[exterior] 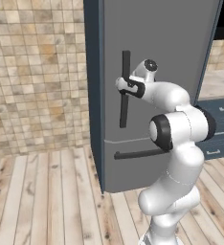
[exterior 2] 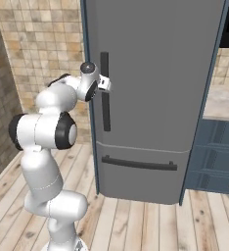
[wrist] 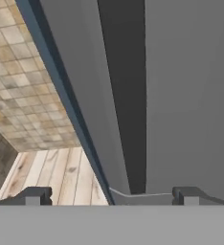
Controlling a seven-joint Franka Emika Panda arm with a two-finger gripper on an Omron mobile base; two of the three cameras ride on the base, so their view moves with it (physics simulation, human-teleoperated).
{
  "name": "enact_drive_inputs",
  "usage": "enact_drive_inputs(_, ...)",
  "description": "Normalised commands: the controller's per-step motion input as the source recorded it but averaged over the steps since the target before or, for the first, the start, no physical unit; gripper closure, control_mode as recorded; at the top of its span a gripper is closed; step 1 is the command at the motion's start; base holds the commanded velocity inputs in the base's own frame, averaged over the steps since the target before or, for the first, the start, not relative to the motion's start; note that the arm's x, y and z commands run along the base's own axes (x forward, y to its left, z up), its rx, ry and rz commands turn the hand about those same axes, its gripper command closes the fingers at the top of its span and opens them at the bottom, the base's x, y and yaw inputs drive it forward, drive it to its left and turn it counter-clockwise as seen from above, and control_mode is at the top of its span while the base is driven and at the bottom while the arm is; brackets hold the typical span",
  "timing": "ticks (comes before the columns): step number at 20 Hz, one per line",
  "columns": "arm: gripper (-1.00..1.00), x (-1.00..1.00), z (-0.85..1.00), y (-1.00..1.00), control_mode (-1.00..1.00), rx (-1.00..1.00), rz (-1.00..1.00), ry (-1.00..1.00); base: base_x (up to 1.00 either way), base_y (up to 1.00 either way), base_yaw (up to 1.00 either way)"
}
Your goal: Retrieve the sausage and cheese from the fridge and place them on the cutting board on the counter.
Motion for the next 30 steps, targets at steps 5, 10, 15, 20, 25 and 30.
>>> enact_drive_inputs(5, -1.00, 0.38, -0.04, -0.05, -1.00, 0.00, 0.00, -0.02, 0.00, 0.00, 0.00)
enact_drive_inputs(10, -1.00, 0.46, 0.00, 0.00, -1.00, 0.00, 0.00, 0.00, 0.00, 0.00, 0.00)
enact_drive_inputs(15, -1.00, 0.62, 0.00, 0.00, -1.00, 0.00, 0.00, 0.00, 0.00, 0.00, 0.00)
enact_drive_inputs(20, -1.00, 0.49, 0.00, 0.00, -1.00, 0.00, 0.00, 0.00, 0.00, 0.00, 0.00)
enact_drive_inputs(25, -1.00, 0.43, 0.00, 0.00, -1.00, 0.00, 0.00, 0.00, 0.00, 0.00, 0.00)
enact_drive_inputs(30, -1.00, 0.39, -0.05, 0.00, -1.00, 0.00, 0.00, 0.00, 0.00, 0.00, 0.00)
